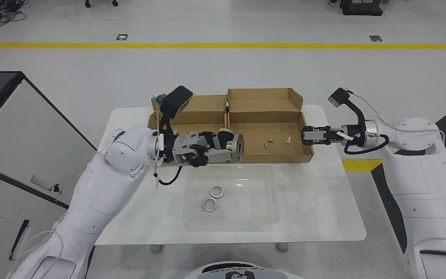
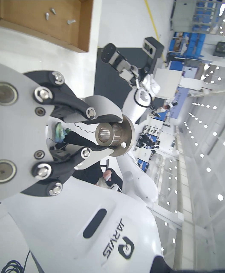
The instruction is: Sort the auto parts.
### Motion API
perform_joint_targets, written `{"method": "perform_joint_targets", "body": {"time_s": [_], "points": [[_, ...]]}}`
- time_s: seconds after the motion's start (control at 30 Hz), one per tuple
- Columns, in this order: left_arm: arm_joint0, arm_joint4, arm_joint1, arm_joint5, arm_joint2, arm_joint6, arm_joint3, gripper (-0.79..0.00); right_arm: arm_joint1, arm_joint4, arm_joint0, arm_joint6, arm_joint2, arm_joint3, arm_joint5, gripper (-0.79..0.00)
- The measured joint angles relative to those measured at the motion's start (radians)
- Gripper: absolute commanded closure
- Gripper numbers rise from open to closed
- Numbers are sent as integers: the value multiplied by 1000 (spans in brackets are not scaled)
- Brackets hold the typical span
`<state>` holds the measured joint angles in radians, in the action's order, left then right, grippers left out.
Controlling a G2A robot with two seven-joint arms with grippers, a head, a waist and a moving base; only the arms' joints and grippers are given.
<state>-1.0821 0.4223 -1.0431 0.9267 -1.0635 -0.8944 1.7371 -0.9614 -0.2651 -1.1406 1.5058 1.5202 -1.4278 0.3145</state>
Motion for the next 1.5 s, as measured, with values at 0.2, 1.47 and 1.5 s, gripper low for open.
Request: {"method": "perform_joint_targets", "body": {"time_s": [0.2, 1.47, 1.5], "points": [[30, 113, 4, 85, 34, 85, -4, 0, 0, 0, 0, 0, 0, 0, 0, -785], [29, 608, -74, 86, 25, 86, 113, 0, 0, 0, 0, 0, 0, 0, 0, -785], [27, 616, -76, 86, 23, 86, 115, 0, 0, 0, 0, 0, 0, 0, 0, -785]]}}
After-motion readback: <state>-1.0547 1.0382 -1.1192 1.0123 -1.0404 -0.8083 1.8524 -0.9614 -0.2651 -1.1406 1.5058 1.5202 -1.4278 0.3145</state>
